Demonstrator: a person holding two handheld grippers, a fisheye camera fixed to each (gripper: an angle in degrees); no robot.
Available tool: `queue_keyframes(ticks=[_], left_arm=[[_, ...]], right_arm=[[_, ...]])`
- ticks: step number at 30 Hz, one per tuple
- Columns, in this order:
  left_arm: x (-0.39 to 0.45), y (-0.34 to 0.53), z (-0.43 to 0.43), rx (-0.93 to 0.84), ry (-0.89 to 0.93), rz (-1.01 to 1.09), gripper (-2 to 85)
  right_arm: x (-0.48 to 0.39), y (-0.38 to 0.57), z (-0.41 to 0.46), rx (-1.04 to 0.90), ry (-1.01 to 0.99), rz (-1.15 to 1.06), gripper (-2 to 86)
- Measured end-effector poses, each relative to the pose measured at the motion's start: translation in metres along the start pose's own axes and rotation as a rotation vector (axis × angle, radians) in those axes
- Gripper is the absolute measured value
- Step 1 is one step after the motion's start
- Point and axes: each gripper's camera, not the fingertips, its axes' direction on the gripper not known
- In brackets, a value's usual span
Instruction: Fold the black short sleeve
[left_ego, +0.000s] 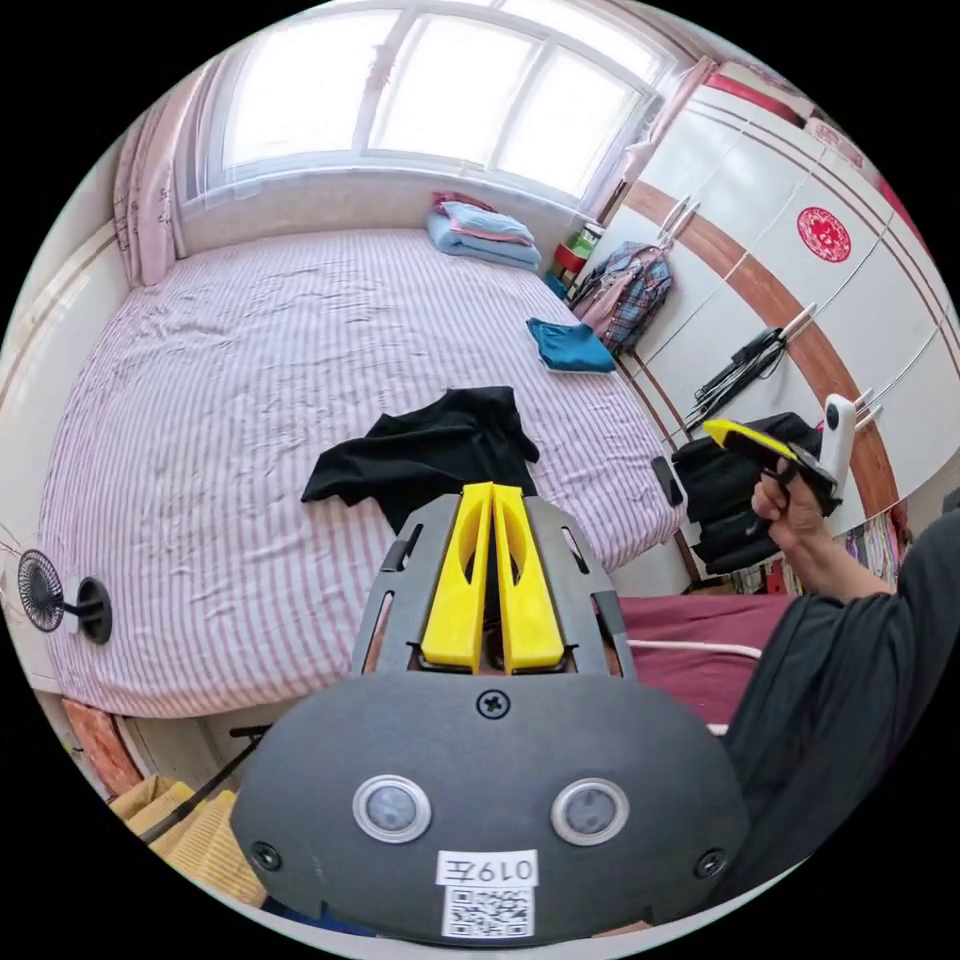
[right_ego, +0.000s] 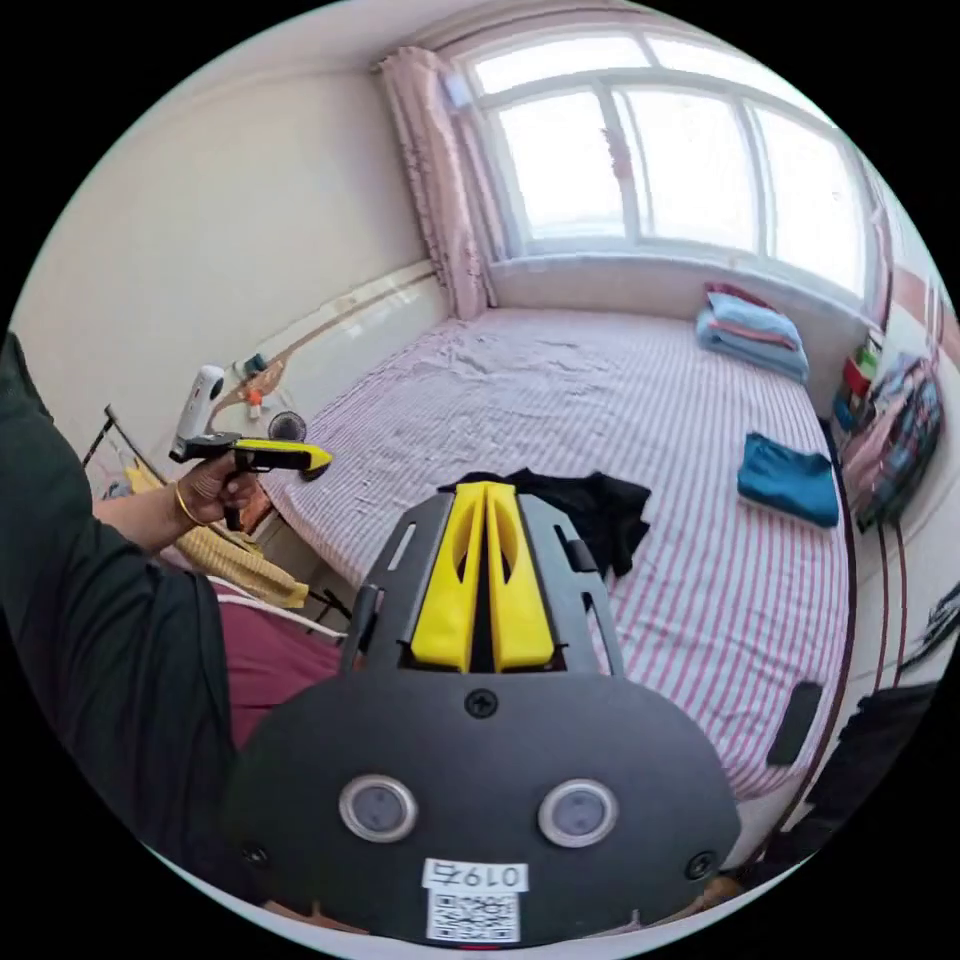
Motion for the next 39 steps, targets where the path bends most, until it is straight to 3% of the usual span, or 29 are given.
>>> queue_keyframes(ticks=[5, 9, 19, 24, 31, 39], left_arm=[[-0.040, -0.020, 0.138, -0.082, 0.092, -0.176, 0.7], [-0.100, 0.003, 0.193, -0.149, 0.123, -0.283, 0.7], [-0.235, 0.082, 0.293, -0.185, 0.094, -0.004, 0.7], [-0.268, 0.142, 0.339, -0.089, 0.098, -0.030, 0.7], [-0.304, 0.222, 0.353, 0.310, -0.011, -0.137, 0.7], [-0.293, 0.308, 0.351, 0.553, -0.131, -0.099, 0.8]], right_arm=[[0.066, 0.111, 0.027, -0.115, -0.010, 0.213, -0.6], [0.091, 0.174, 0.078, -0.167, -0.045, 0.352, -0.6], [-0.018, 0.293, 0.190, -0.147, 0.270, 0.319, -0.7], [-0.024, 0.364, 0.263, -0.092, 0.315, 0.257, -0.7], [0.028, 0.467, 0.349, 0.079, 0.219, 0.204, -0.7], [0.010, 0.628, 0.368, 0.389, 0.199, 0.161, -0.7]])
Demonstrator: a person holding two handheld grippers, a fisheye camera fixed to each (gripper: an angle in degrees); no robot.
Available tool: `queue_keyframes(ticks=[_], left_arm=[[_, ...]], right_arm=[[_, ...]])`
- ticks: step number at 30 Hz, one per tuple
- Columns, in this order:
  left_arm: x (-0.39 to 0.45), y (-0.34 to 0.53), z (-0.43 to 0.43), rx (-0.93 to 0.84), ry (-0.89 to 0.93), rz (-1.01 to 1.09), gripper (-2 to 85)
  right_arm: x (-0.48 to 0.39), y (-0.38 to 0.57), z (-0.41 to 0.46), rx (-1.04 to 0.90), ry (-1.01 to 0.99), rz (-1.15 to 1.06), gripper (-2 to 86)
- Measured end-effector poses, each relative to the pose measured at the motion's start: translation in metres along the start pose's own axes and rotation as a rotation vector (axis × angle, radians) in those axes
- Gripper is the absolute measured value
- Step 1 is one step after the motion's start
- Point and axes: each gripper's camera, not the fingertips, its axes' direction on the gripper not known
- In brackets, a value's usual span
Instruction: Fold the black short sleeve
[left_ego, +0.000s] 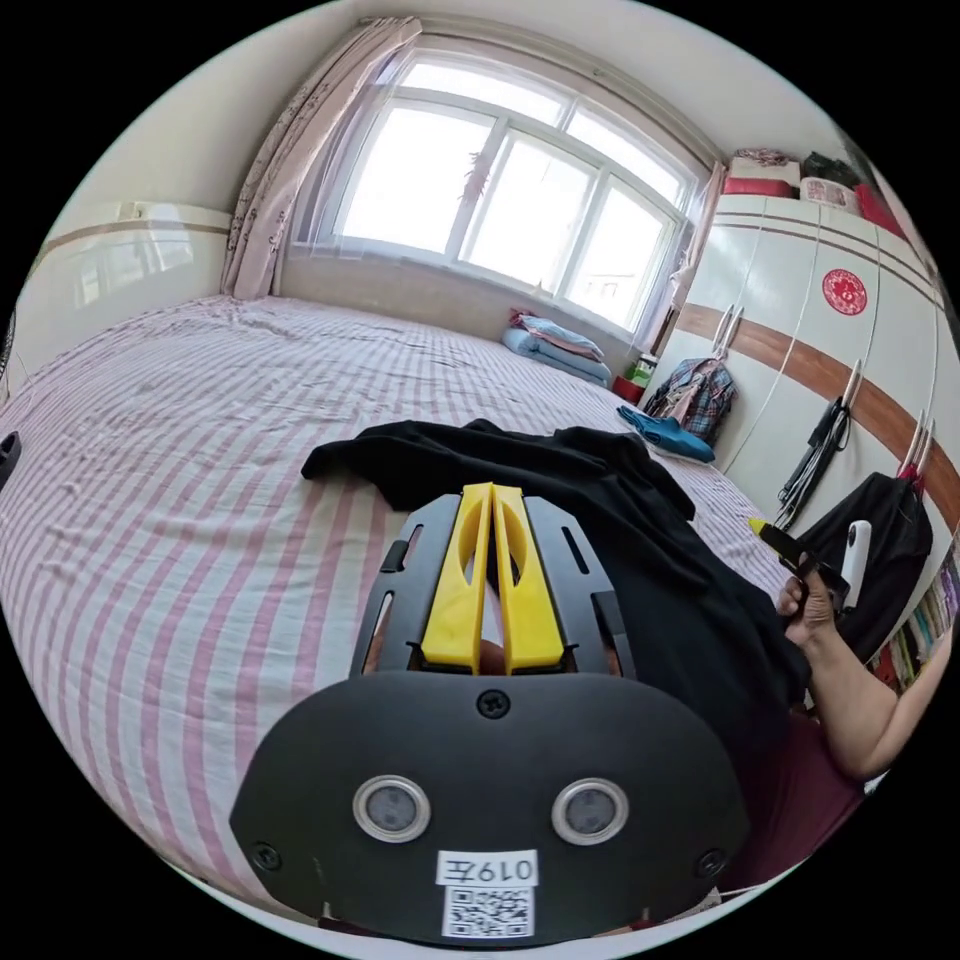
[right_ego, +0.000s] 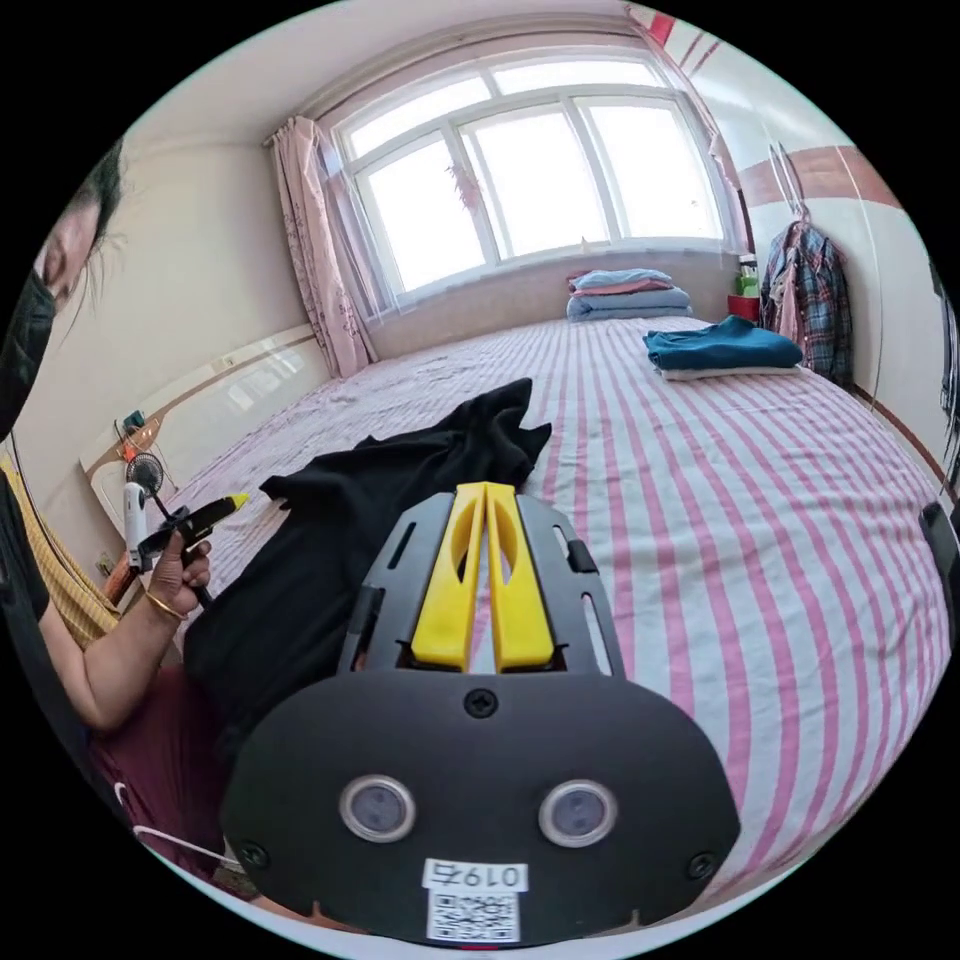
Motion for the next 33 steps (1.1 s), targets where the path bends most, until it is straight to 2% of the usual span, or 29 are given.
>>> queue_keyframes(ticks=[3, 7, 11, 13, 16, 20, 23, 28, 33], left_arm=[[0.009, 0.017, -0.028, 0.035, -0.018, 0.052, 0.8], [0.002, 0.037, -0.044, -0.090, 0.016, -0.007, 0.8], [-0.021, 0.055, -0.063, -0.168, 0.215, -0.107, 0.8], [-0.013, 0.055, -0.078, -0.217, 0.225, -0.079, 0.8], [-0.008, 0.071, -0.099, -0.233, 0.210, -0.093, 0.7], [-0.007, 0.101, -0.134, -0.269, 0.151, -0.101, 0.7], [-0.008, 0.113, -0.157, -0.256, 0.203, -0.084, 0.9], [0.019, 0.118, -0.159, -0.345, 0.121, 0.072, 1.2], [0.026, 0.090, -0.150, -0.252, 0.065, 0.077, 1.2]], right_arm=[[-0.006, 0.041, -0.045, 0.193, -0.024, 0.023, -0.8], [-0.032, 0.082, -0.079, 0.237, -0.041, 0.000, -0.8], [-0.046, 0.114, -0.120, 0.309, -0.032, 0.093, -0.7], [-0.043, 0.119, -0.134, 0.221, -0.208, 0.201, -0.5], [-0.052, 0.114, -0.150, 0.116, -0.282, 0.217, 0.3], [-0.093, 0.118, -0.170, -0.040, -0.198, 0.055, 5.5], [-0.137, 0.129, -0.182, -0.084, -0.204, -0.071, 7.6], [-0.267, 0.164, -0.181, -0.044, 0.109, -0.386, 4.6], [-0.300, 0.141, -0.152, -0.110, 0.025, -0.319, 0.4]])
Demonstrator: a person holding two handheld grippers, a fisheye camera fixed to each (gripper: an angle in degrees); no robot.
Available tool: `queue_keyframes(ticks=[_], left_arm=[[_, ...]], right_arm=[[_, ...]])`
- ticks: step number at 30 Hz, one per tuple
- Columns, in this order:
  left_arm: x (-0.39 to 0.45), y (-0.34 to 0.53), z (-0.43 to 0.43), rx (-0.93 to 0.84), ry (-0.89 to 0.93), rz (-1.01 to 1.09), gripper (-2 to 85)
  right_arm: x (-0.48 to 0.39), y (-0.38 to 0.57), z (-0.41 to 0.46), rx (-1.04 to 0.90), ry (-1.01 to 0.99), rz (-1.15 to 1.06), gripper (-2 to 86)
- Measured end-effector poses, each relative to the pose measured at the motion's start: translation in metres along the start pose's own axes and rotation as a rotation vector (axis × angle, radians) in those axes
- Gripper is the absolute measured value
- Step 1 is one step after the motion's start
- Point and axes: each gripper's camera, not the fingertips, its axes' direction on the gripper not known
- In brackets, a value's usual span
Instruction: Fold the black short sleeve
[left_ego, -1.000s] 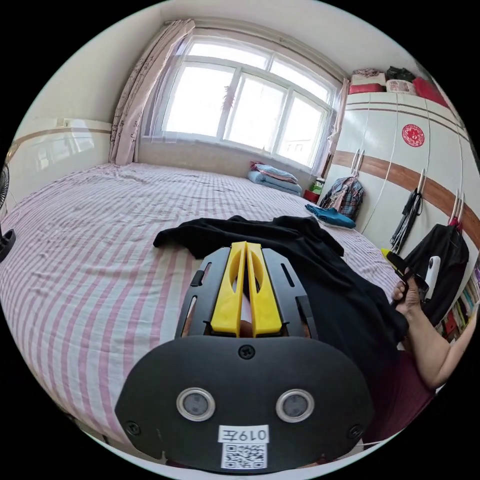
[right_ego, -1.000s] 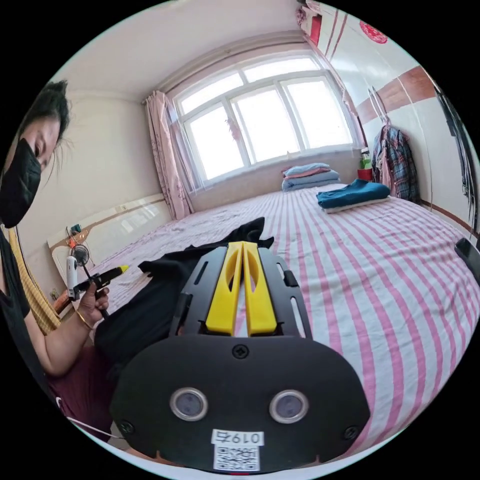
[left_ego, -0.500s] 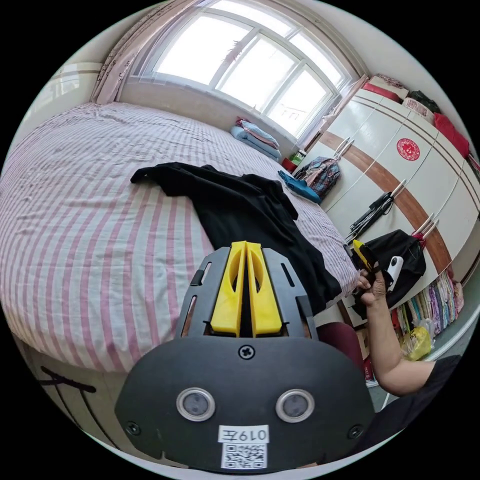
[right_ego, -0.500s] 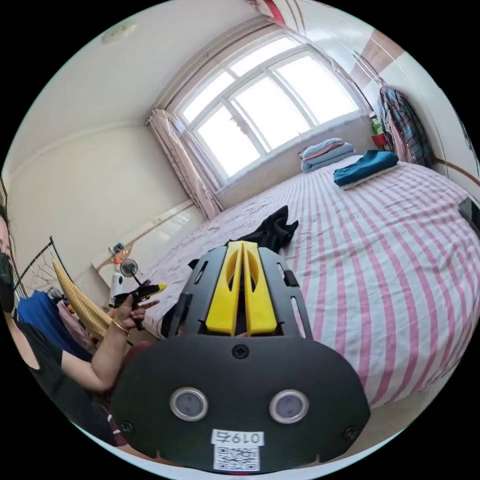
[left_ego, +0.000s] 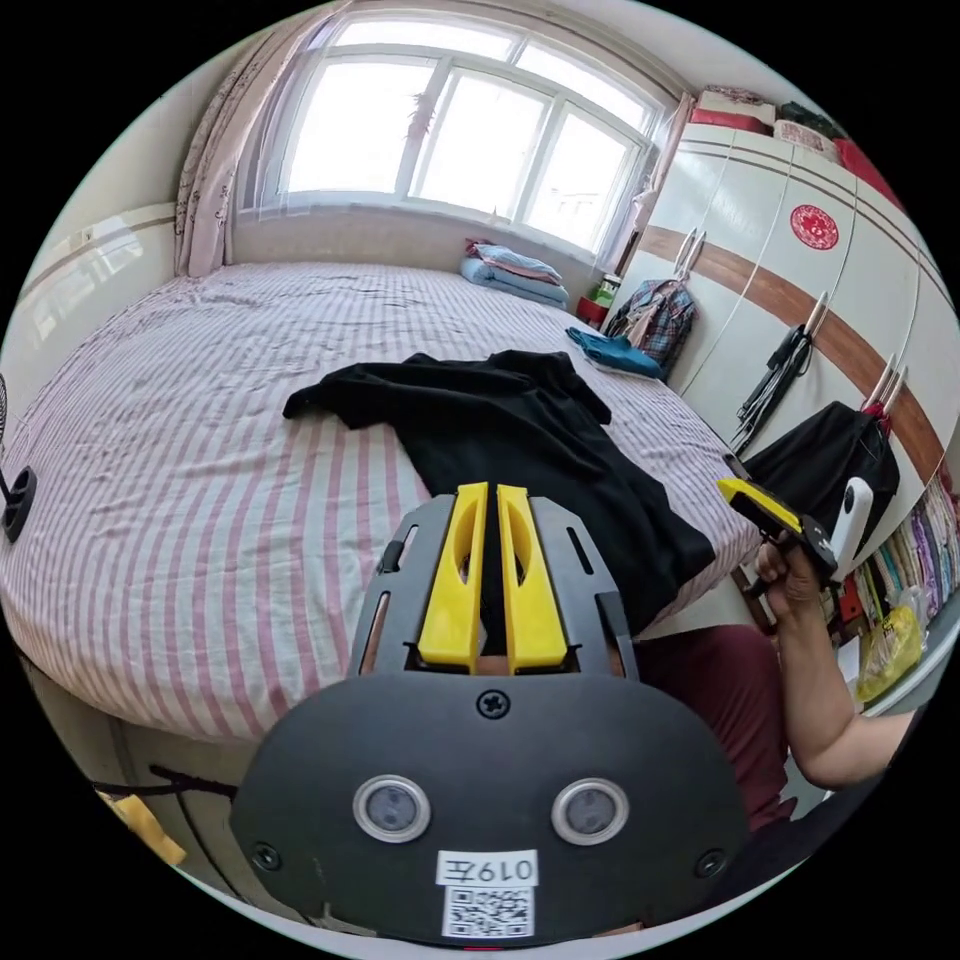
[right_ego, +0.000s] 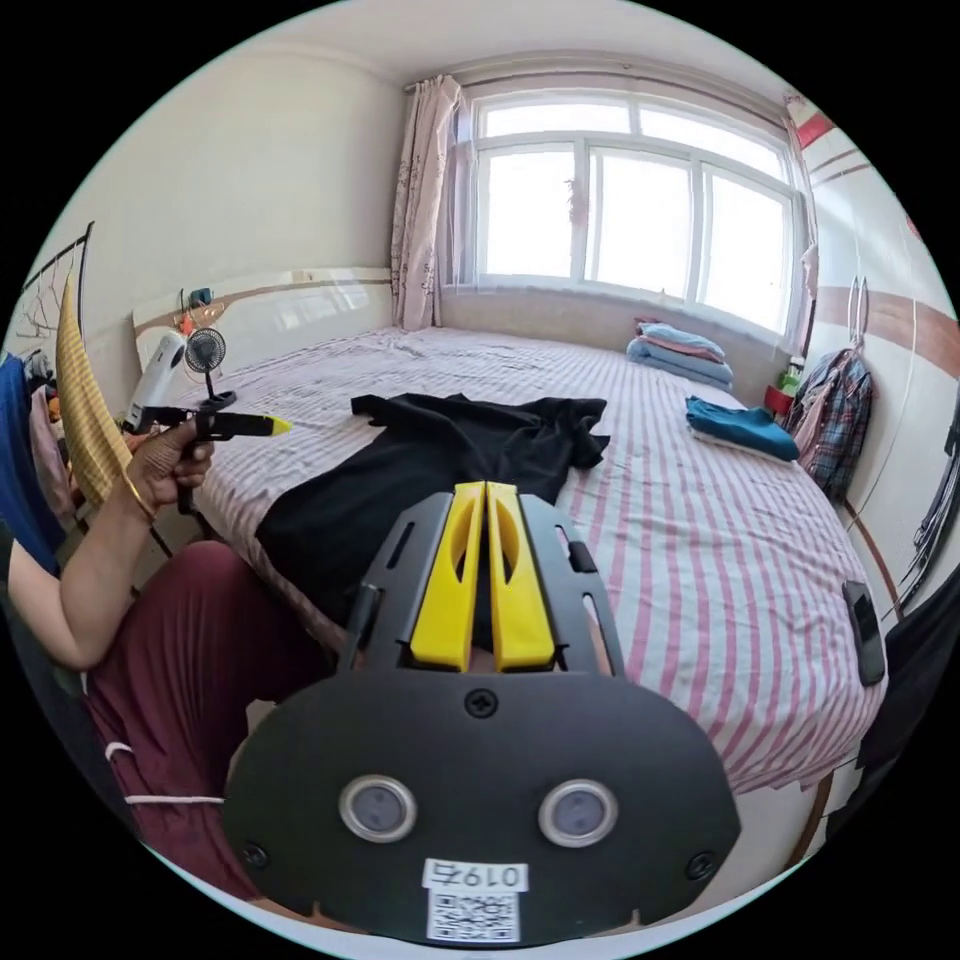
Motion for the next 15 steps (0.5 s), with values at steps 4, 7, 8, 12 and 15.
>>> queue_keyframes(ticks=[4, 7, 8, 12, 15], left_arm=[[-0.005, -0.039, 0.025, 0.026, -0.003, -0.020, 1.2], [-0.010, -0.065, 0.041, 0.057, 0.016, -0.041, 1.1], [-0.012, -0.075, 0.047, 0.065, 0.015, -0.046, 1.0], [-0.014, -0.090, 0.052, 0.119, -0.178, -0.021, 0.9], [-0.020, -0.088, 0.071, 0.097, -0.304, -0.002, 0.9]], right_arm=[[-0.003, -0.024, 0.019, 0.043, 0.119, -0.009, -0.6], [-0.001, -0.060, 0.046, 0.022, 0.190, -0.020, -0.7], [0.003, -0.069, 0.052, 0.022, 0.179, -0.009, -0.7], [-0.001, -0.158, 0.117, -0.085, 0.291, -0.153, -0.7], [-0.047, -0.230, 0.165, -0.079, 0.507, -0.354, -0.7]])
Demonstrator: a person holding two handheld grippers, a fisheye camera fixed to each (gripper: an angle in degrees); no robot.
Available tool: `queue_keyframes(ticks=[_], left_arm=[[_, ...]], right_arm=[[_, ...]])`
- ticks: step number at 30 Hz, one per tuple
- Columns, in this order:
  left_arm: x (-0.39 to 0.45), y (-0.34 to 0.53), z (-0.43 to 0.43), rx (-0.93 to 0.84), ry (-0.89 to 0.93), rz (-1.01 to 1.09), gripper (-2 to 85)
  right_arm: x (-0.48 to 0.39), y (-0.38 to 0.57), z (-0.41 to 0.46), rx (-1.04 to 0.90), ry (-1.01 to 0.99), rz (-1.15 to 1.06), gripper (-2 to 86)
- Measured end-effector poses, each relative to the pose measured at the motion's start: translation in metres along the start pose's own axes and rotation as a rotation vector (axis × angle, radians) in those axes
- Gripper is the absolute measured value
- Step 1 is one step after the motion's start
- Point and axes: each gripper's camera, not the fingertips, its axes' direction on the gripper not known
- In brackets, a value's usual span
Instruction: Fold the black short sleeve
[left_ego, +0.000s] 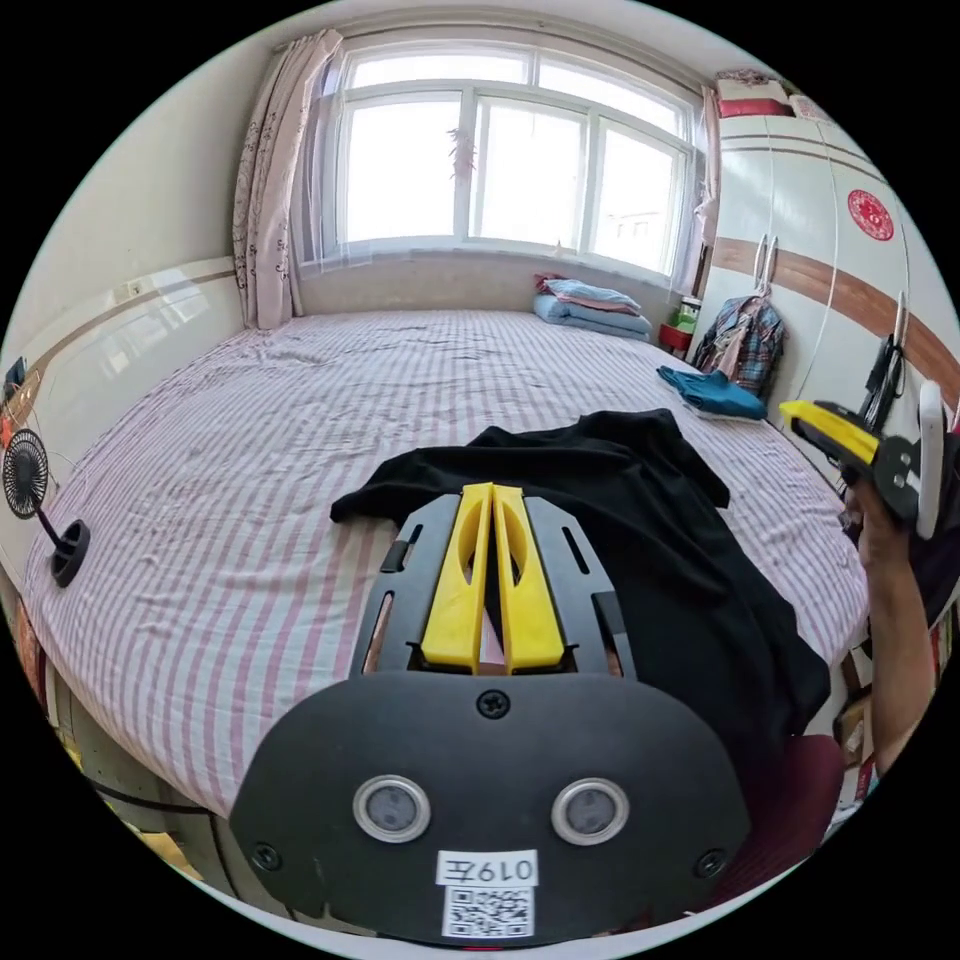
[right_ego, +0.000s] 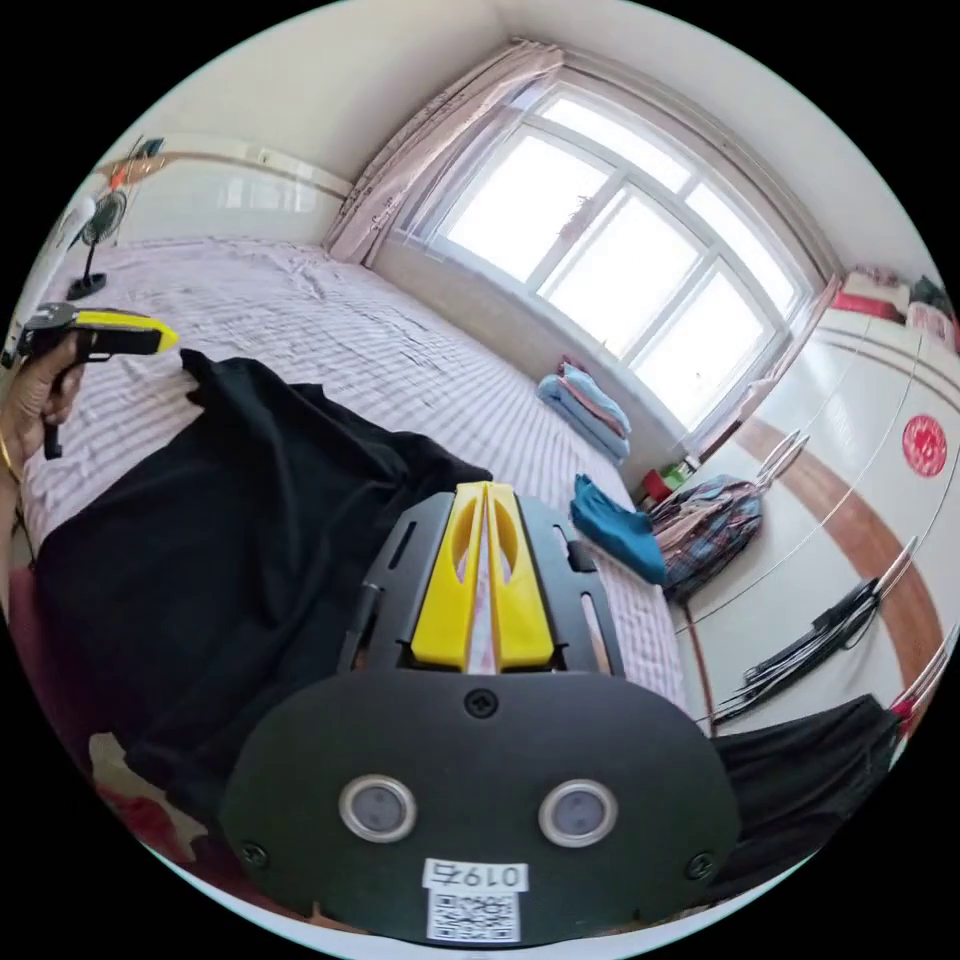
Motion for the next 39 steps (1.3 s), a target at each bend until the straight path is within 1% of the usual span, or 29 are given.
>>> queue_keyframes(ticks=[2, 4, 6, 8, 9, 10, 11, 13, 14, 16, 18, 20, 22, 25, 29, 31, 33, 37, 39], left_arm=[[-0.007, 0.004, 0.027, -0.070, -0.013, -0.017, 0.9], [-0.014, 0.009, 0.037, -0.092, 0.004, -0.038, 1.0], [-0.025, 0.014, 0.044, -0.102, 0.025, -0.083, 1.2], [-0.039, 0.014, 0.057, -0.155, 0.086, -0.107, 1.7], [-0.043, 0.014, 0.060, -0.172, 0.088, -0.113, 1.9], [-0.053, 0.013, 0.064, -0.176, 0.066, -0.138, 2.3], [-0.066, 0.013, 0.064, -0.143, 0.023, -0.179, 2.9], [-0.090, 0.014, 0.065, -0.124, -0.039, -0.257, 4.1], [-0.107, 0.017, 0.067, -0.125, -0.038, -0.308, 5.0], [-0.131, 0.026, 0.065, -0.109, -0.010, -0.396, 6.0], [-0.150, 0.032, 0.060, -0.104, 0.009, -0.444, 7.0], [-0.169, 0.037, 0.057, -0.092, 0.014, -0.476, 7.7], [-0.179, 0.038, 0.062, -0.100, 0.060, -0.488, 8.2], [-0.178, 0.033, 0.074, -0.138, 0.126, -0.456, 8.6], [-0.174, 0.022, 0.073, -0.154, 0.131, -0.413, 8.6], [-0.176, 0.020, 0.067, -0.140, 0.139, -0.415, 8.6], [-0.180, 0.019, 0.063, -0.128, 0.148, -0.420, 8.5], [-0.185, 0.019, 0.074, -0.177, 0.170, -0.424, 8.5], [-0.187, 0.019, 0.079, -0.204, 0.177, -0.422, 8.3]], right_arm=[[-0.014, -0.044, 0.022, 0.005, 0.007, -0.035, -0.6], [-0.026, -0.088, 0.070, -0.046, -0.036, -0.037, -0.6], [-0.027, -0.110, 0.110, -0.088, -0.069, -0.014, -0.5], [-0.027, -0.127, 0.144, -0.111, -0.117, 0.001, -0.3], [-0.028, -0.139, 0.159, -0.114, -0.152, 0.011, -0.1], [-0.033, -0.152, 0.166, -0.091, -0.192, 0.008, 0.4], [-0.036, -0.159, 0.167, -0.071, -0.220, 0.005, 0.6], [-0.060, -0.189, 0.171, -0.002, -0.378, -0.022, 3.0], [-0.069, -0.198, 0.173, 0.004, -0.417, -0.038, 3.8], [-0.107, -0.238, 0.182, 0.041, -0.606, -0.125, 5.5], [-0.127, -0.271, 0.195, 0.039, -0.717, -0.124, 5.9], [-0.143, -0.305, 0.211, 0.049, -0.772, -0.115, 5.8], [-0.173, -0.347, 0.232, 0.031, -0.837, -0.173, 5.6], [-0.219, -0.388, 0.255, -0.030, -0.867, -0.285, 5.8], [-0.266, -0.421, 0.281, -0.139, -0.970, -0.420, 8.0], [-0.293, -0.434, 0.292, -0.213, -1.004, -0.509, 11.1], [-0.308, -0.440, 0.298, -0.240, -0.991, -0.534, 12.9], [-0.325, -0.453, 0.294, -0.203, -0.957, -0.554, 12.9], [-0.329, -0.457, 0.285, -0.184, -0.977, -0.575, 12.5]])
